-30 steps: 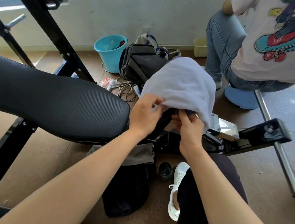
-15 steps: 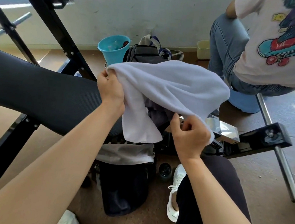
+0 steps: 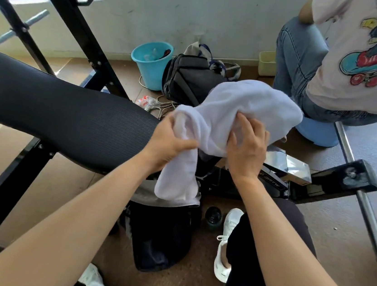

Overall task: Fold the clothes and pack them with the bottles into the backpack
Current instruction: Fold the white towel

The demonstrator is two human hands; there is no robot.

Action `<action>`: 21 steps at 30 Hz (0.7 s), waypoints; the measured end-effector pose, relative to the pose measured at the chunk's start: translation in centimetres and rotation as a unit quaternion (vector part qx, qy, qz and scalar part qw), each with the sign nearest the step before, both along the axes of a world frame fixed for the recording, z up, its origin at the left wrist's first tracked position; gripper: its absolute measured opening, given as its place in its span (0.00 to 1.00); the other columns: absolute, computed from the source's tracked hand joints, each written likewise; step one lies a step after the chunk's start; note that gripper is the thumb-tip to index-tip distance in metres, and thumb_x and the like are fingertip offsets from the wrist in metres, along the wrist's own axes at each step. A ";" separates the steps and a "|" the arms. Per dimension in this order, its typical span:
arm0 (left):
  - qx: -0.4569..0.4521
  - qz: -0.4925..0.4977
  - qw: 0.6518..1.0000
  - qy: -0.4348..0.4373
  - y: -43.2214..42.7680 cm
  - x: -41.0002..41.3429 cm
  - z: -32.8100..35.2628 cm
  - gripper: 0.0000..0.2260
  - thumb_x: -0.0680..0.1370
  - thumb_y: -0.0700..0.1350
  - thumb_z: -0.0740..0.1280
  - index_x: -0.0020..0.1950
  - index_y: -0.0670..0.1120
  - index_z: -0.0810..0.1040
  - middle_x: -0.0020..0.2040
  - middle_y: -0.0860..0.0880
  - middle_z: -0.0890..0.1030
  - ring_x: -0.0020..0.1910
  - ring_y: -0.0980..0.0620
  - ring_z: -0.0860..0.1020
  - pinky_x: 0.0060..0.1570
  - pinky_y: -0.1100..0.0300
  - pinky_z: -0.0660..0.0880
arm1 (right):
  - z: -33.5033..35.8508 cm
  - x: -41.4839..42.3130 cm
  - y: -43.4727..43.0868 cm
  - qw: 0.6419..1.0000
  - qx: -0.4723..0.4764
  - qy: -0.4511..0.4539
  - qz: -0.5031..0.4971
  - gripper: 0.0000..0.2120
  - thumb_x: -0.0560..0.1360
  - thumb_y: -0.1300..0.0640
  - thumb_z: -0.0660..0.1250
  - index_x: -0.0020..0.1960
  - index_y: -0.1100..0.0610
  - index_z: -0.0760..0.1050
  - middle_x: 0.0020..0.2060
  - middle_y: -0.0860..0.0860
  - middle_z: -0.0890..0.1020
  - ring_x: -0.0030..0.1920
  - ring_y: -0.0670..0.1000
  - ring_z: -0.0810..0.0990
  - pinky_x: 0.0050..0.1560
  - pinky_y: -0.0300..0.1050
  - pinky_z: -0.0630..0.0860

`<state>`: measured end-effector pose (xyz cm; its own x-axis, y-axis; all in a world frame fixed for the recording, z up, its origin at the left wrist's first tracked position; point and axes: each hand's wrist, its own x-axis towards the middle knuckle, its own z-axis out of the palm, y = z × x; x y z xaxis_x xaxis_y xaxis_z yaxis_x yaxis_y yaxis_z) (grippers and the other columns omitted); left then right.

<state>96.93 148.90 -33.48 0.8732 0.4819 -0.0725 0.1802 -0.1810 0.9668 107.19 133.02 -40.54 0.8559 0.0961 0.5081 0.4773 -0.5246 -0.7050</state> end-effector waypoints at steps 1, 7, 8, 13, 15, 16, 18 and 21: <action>0.042 0.015 0.999 0.018 -0.4 0.4 -0.4 0.17 0.68 0.39 0.80 0.53 0.49 0.81 0.52 0.45 0.84 0.52 0.50 0.82 0.54 0.51 0.82 | 0.0 0.0 -0.1 1.000 -0.009 0.005 0.003 0.21 0.76 0.58 0.72 0.69 0.52 0.77 0.60 0.54 0.78 0.58 0.58 0.74 0.49 0.49 0.76; 0.005 0.038 0.986 -0.163 -3.9 3.6 2.0 0.10 0.75 0.33 0.70 0.45 0.48 0.80 0.43 0.50 0.83 0.44 0.59 0.80 0.47 0.59 0.79 | 2.9 0.1 -1.7 0.984 0.057 0.156 0.067 0.24 0.69 0.54 0.69 0.65 0.52 0.80 0.58 0.51 0.80 0.59 0.55 0.77 0.61 0.52 0.78; -0.005 0.002 0.986 -0.164 -5.1 3.7 2.5 0.10 0.74 0.32 0.70 0.47 0.47 0.80 0.44 0.50 0.82 0.44 0.60 0.80 0.46 0.61 0.78 | 3.9 0.1 -2.4 0.964 0.132 0.207 0.103 0.23 0.69 0.53 0.68 0.64 0.51 0.79 0.55 0.50 0.82 0.57 0.52 0.80 0.60 0.51 0.79; -0.015 -0.199 0.975 -0.093 -8.7 3.2 2.8 0.08 0.74 0.37 0.62 0.50 0.39 0.79 0.44 0.45 0.78 0.43 0.62 0.78 0.48 0.67 0.74 | 6.6 -0.5 -5.8 0.815 0.362 0.344 0.294 0.14 0.82 0.59 0.62 0.66 0.58 0.76 0.53 0.57 0.84 0.54 0.55 0.83 0.52 0.51 0.81; -0.077 -0.202 0.972 -0.090 -8.5 3.5 2.5 0.14 0.71 0.39 0.61 0.54 0.41 0.80 0.52 0.44 0.81 0.51 0.54 0.80 0.55 0.57 0.76 | 5.8 -0.4 -6.3 0.863 0.329 0.336 0.188 0.08 0.79 0.62 0.68 0.57 0.57 0.82 0.47 0.55 0.85 0.49 0.54 0.84 0.50 0.52 0.81; -0.090 -0.150 0.980 -0.093 -8.4 3.8 2.2 0.17 0.70 0.41 0.62 0.56 0.43 0.80 0.54 0.45 0.81 0.53 0.53 0.80 0.55 0.55 0.76 | 5.3 -0.2 -6.5 0.870 0.338 0.334 0.134 0.06 0.79 0.63 0.69 0.52 0.56 0.83 0.45 0.54 0.85 0.47 0.54 0.83 0.50 0.52 0.80; -0.028 -0.004 0.994 -0.104 -7.6 4.7 1.1 0.19 0.69 0.48 0.62 0.58 0.46 0.79 0.59 0.46 0.77 0.56 0.53 0.77 0.57 0.54 0.74 | 4.6 0.1 -6.8 0.862 0.383 0.327 0.055 0.06 0.80 0.63 0.68 0.49 0.55 0.81 0.43 0.53 0.84 0.45 0.52 0.81 0.51 0.51 0.79; 0.074 0.022 0.996 -0.032 -6.3 6.5 -0.2 0.25 0.74 0.50 0.58 0.70 0.47 0.76 0.69 0.47 0.73 0.68 0.52 0.71 0.70 0.55 0.67 | 4.7 0.5 -7.5 0.825 0.473 0.275 -0.142 0.04 0.80 0.61 0.66 0.54 0.57 0.77 0.49 0.53 0.82 0.48 0.52 0.82 0.53 0.48 0.83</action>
<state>103.47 142.56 -33.63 0.8511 0.5217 0.0583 0.1294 -0.3161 0.9399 107.69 125.48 -35.85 0.9014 -0.3653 -0.2323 -0.0992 0.3480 -0.9322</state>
